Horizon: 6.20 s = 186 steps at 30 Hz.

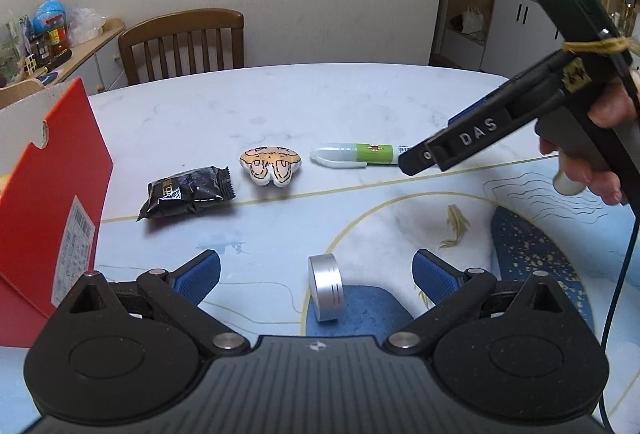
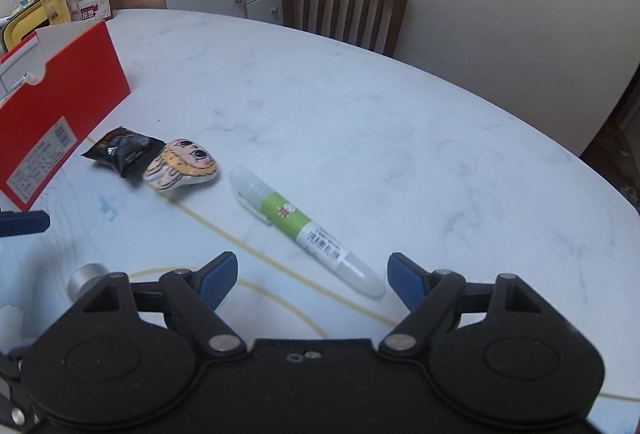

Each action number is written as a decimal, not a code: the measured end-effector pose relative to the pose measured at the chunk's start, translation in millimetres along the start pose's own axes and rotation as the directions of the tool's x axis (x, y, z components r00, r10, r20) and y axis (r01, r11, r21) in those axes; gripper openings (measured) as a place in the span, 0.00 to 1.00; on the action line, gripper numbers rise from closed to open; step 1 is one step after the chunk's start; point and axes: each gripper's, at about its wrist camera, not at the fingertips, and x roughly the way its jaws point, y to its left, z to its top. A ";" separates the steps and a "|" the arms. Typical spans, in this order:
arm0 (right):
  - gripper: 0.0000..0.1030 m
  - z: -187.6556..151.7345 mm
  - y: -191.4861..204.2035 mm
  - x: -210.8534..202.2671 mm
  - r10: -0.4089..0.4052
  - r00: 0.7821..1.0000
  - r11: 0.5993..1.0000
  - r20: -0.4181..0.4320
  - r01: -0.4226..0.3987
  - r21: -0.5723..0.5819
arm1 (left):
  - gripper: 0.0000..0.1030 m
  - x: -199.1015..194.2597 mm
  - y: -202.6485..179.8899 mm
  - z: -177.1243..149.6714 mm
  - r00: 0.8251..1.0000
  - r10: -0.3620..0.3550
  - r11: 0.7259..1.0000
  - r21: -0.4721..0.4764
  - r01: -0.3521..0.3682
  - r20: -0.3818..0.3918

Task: Organize objects
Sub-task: 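Move the left tool over the silver tin while the right tool approaches the green-white pen, then grasp the silver tin with the left tool while the right tool grasps the pen, then carry the silver tin and pen over the shoebox with both tools, then open both tools to drop the tin and pen into the box, then withdraw both tools from the box toward the black packet and plush keychain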

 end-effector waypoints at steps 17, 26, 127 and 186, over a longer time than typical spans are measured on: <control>0.71 11.0 -3.7 29.2 0.054 0.998 0.997 -0.011 -0.055 -0.057 | 0.99 25.3 -4.2 -7.1 1.000 -0.013 1.000 -0.009 0.013 -0.007; 0.44 13.0 -3.3 31.8 0.060 0.998 0.996 -0.010 -0.060 -0.066 | 0.67 28.8 -6.9 -10.4 0.999 -0.022 1.000 -0.004 0.022 -0.039; 0.16 134.6 346.4 1.4 0.144 0.989 0.989 0.015 -0.144 0.014 | 0.13 -51.4 359.3 49.4 0.976 0.207 0.977 -0.035 -0.210 -0.075; 0.60 92.0 304.3 -78.2 0.226 0.966 0.972 0.126 -0.232 0.036 | 0.13 -70.1 314.8 40.6 0.960 0.176 0.982 -0.025 -0.186 -0.217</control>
